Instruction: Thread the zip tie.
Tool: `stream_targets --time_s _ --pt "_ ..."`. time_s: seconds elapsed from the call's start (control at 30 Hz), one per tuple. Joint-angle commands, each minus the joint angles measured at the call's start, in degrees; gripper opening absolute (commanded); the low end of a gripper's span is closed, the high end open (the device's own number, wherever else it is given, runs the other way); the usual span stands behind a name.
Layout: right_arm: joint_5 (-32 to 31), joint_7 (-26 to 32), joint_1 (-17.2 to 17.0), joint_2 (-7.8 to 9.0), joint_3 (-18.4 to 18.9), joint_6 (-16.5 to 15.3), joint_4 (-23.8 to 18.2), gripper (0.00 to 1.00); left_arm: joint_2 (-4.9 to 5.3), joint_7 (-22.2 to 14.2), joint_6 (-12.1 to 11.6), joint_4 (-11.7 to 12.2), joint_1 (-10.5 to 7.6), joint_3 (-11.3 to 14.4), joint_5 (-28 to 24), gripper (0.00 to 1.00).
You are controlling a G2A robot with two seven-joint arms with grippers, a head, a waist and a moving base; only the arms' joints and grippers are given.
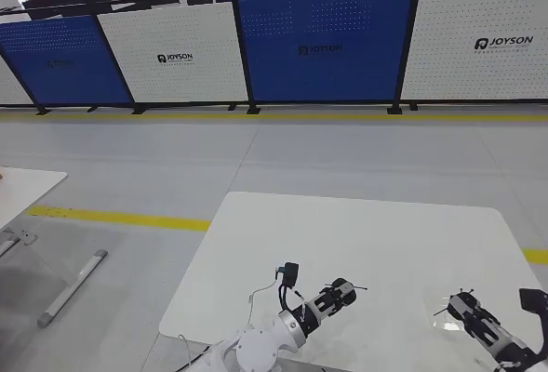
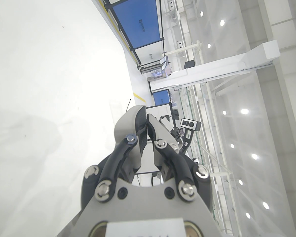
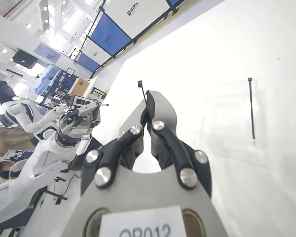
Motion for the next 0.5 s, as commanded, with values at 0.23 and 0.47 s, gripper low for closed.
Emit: stream_targets --time_s 0.23,0.47 --pt "0.0 0.0 0.0 0.0 0.0 0.0 0.0 0.0 -0.09 -0.9 0.3 -1.0 -0.35 0.7 0.8 0.0" --pt "0.0 0.0 0.0 0.0 0.0 0.0 0.0 0.0 -1.07 -2.1 5.2 -0.3 -3.44 5.3 5.9 0.0"
